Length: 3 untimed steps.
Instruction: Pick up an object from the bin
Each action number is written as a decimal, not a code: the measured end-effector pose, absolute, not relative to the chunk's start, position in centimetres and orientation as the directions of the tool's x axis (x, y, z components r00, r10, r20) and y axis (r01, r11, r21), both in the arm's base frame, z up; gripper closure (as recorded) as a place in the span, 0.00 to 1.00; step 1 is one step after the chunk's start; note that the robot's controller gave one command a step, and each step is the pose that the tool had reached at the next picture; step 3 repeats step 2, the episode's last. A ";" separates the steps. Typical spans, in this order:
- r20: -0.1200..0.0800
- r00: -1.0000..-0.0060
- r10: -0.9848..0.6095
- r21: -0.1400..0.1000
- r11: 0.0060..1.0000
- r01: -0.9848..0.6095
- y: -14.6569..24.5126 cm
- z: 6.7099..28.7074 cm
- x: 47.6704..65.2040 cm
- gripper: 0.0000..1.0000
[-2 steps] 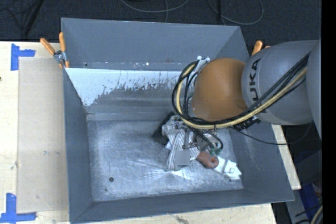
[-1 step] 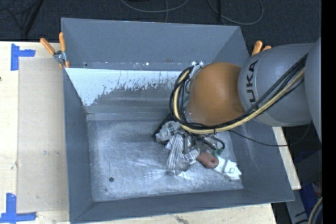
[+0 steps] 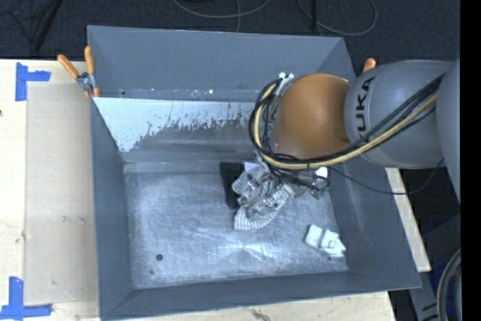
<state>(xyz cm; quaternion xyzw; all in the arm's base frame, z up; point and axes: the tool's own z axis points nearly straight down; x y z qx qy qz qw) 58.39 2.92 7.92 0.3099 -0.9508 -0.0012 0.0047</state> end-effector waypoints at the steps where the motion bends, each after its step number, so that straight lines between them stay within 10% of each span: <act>1: 0.008 -0.808 -0.589 0.005 0.808 -0.589 2.9 7.9 58.4 1.00; 2: -0.001 -0.797 -0.604 0.002 0.797 -0.604 3.6 20.6 59.3 1.00; 3: -0.001 -0.797 -0.604 0.002 0.797 -0.604 3.6 20.6 59.3 1.00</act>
Offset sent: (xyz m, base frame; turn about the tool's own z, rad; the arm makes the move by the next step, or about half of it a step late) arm 0.0089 0.0053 0.1274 -0.0214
